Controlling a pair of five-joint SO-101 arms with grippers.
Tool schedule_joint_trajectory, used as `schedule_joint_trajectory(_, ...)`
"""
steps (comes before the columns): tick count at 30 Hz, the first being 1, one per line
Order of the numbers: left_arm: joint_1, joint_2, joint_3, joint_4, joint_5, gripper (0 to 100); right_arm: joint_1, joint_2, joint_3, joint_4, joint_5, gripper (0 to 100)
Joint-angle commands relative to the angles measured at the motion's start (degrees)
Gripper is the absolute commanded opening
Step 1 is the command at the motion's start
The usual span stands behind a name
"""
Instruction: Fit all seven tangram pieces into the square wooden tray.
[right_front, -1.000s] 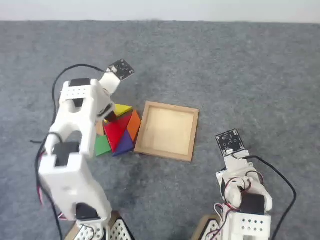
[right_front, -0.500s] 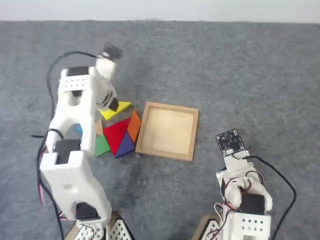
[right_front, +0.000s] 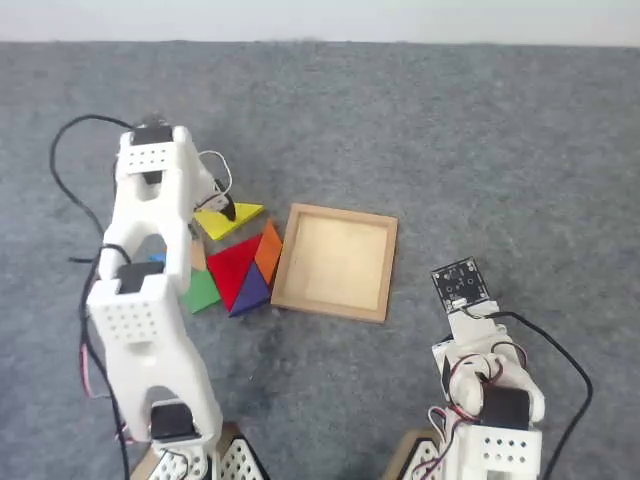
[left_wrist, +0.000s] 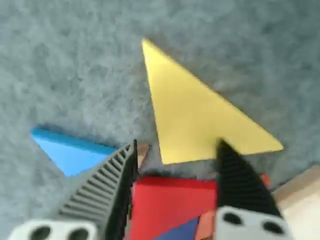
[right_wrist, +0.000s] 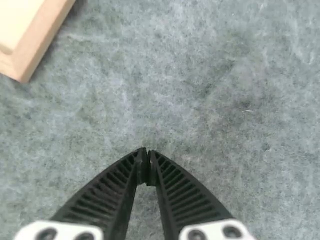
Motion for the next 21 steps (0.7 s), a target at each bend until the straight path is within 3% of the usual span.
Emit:
schedule_joint_trajectory(1, 1.05, 5.63, -11.82, 6.42, 6.33, 34, -0.13, -0.92, 0.97, 0.04, 0.44, 0.8)
schedule_joint_trajectory(9, 1.32, 18.29, -30.64, 14.42, 7.65, 39, -0.22, -0.92, 0.97, 0.04, 0.44, 0.8)
schedule_joint_trajectory(18, 4.4, 24.62, -31.34, 14.51, 6.59, 39, -0.22, -0.92, 0.97, 0.04, 0.44, 0.8)
schedule_joint_trajectory(21, 4.84, 23.82, -31.34, 14.51, 3.87, 31, -0.22, -0.92, 0.97, 0.04, 0.44, 0.8)
